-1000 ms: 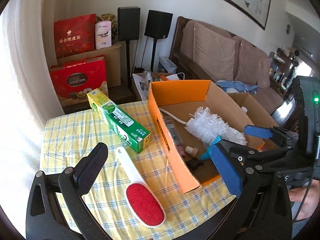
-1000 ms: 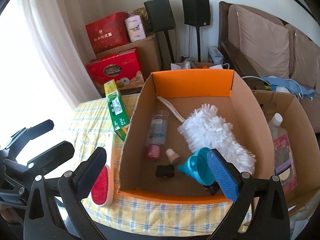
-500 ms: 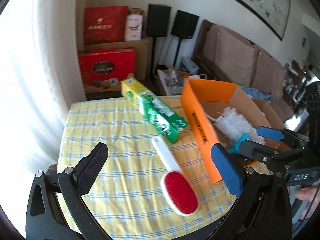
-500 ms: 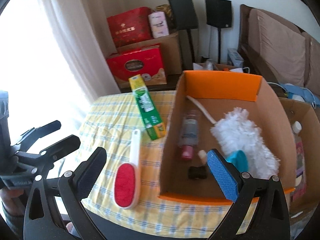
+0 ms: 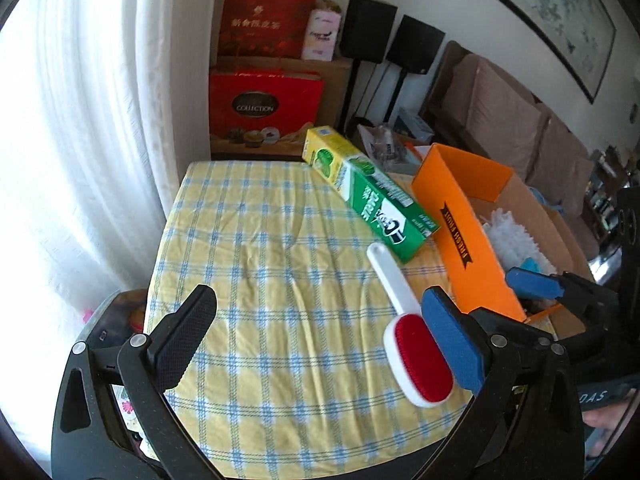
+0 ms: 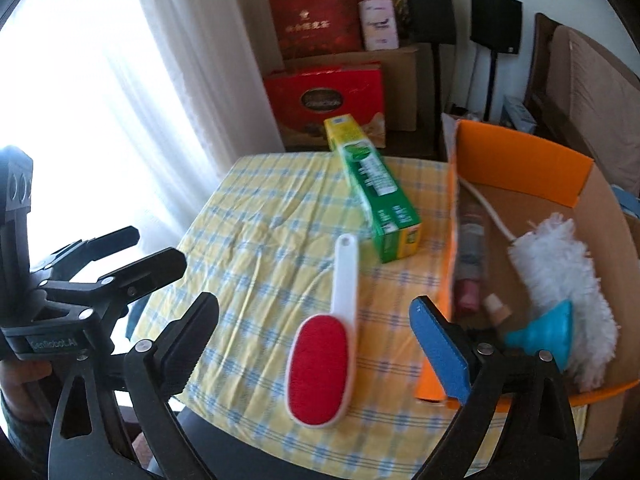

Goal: Organize objects
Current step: 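Withdraw both tools from the box toward the red lint brush, then close the right tool on the red lint brush handle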

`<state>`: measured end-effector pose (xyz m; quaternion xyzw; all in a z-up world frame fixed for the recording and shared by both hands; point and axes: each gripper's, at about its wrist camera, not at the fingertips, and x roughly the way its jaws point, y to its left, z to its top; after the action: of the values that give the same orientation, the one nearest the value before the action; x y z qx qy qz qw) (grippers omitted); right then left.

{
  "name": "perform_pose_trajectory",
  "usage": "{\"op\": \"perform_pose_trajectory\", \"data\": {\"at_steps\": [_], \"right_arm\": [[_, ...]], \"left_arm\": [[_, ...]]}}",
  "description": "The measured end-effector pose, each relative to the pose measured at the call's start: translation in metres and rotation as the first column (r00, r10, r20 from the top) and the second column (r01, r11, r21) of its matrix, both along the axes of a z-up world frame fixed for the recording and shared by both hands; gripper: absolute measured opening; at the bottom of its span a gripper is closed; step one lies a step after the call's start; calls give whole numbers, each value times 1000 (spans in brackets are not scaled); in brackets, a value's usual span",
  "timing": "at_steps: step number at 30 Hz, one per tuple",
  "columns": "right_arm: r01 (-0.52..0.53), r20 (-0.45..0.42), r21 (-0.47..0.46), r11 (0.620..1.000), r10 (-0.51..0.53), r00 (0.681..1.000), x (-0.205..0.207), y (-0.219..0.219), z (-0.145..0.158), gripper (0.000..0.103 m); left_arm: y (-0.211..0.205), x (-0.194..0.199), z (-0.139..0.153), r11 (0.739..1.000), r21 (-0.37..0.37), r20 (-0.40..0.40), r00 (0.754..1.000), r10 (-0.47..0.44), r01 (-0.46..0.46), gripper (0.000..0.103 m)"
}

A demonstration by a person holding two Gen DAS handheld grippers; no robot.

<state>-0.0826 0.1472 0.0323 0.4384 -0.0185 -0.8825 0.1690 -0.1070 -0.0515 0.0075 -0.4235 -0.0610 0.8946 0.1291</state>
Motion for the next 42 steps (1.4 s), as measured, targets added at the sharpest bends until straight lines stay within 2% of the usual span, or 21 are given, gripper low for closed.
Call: {"op": "perform_pose_trajectory", "data": {"at_steps": [12, 19, 33, 34, 36, 38, 42], "right_arm": [[-28, 53, 50, 998, 26, 998, 5, -29, -40, 84], [10, 67, 104, 995, -17, 998, 9, -31, -63, 84], [64, 121, 116, 991, -78, 990, 13, -24, -92, 83], [64, 125, 113, 992, -78, 989, 13, -24, -93, 80], [64, 130, 108, 992, -78, 988, 14, -23, -96, 63], [74, 122, 117, 990, -89, 989, 13, -20, -96, 61], [79, 128, 72, 994, -88, 988, 13, -13, -94, 60]], "left_arm": [[-24, 1, -25, 999, 29, 44, 998, 44, -45, 101], [-20, 3, -36, 998, 37, 66, 997, 38, -41, 101], [-3, 2, -58, 996, 83, 120, 993, 0, -10, 101], [-1, 2, -60, 996, 94, 129, 992, -6, -6, 101], [3, 0, -66, 993, 121, 151, 988, -20, 2, 100], [9, -1, -70, 990, 138, 168, 985, -36, 13, 96], [21, -4, -78, 984, 172, 204, 976, -76, 40, 87]]}}
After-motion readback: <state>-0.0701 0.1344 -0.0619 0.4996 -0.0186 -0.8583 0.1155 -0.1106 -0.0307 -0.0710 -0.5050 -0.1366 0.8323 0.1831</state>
